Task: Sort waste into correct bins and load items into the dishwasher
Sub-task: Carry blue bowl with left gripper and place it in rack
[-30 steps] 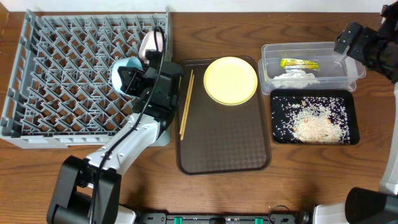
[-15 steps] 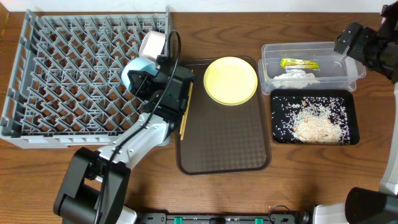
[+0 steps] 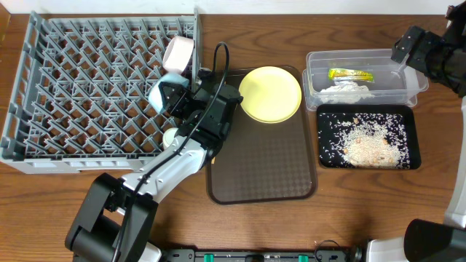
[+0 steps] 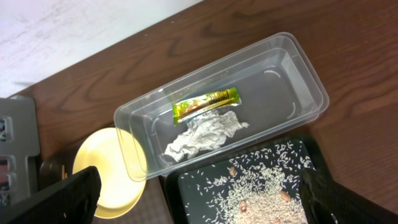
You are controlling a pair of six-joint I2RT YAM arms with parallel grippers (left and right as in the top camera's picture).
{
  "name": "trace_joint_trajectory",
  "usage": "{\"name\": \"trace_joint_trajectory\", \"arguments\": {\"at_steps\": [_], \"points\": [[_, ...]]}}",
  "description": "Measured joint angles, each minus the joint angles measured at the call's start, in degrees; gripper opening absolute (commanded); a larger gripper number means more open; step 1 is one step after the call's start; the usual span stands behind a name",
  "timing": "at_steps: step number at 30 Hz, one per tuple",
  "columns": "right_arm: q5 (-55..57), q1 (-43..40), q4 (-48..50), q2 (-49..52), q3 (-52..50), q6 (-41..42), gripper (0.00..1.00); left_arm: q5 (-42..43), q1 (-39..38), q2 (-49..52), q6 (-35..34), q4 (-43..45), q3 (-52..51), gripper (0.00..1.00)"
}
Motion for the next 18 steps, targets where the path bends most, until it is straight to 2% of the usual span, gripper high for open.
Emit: {"name": "trace_joint_trajectory", "arguments": {"at_steps": [2, 10, 13, 18], "points": [[0.02, 0.0, 0.02, 0.0, 0.0, -0.02, 0.99, -0.26, -0.02, 0.0, -0.85, 0.0, -0.02, 0.57], [0.0, 0.0, 0.0, 0.0, 0.0, -0.02, 0.99, 1.29, -0.02, 0.0, -5.29, -0.68, -0.04, 0.64], [0.02, 0.0, 0.02, 0.0, 0.0, -0.02, 0.99, 4.9, -0.09, 0.02, -9.51, -3.96, -0.07, 0.66], [0.0, 0.0, 0.0, 0.0, 0.0, -0.02, 0.99, 11.52, -0.11, 0.04, -16.7, -6.32, -0.07, 0.76]]}}
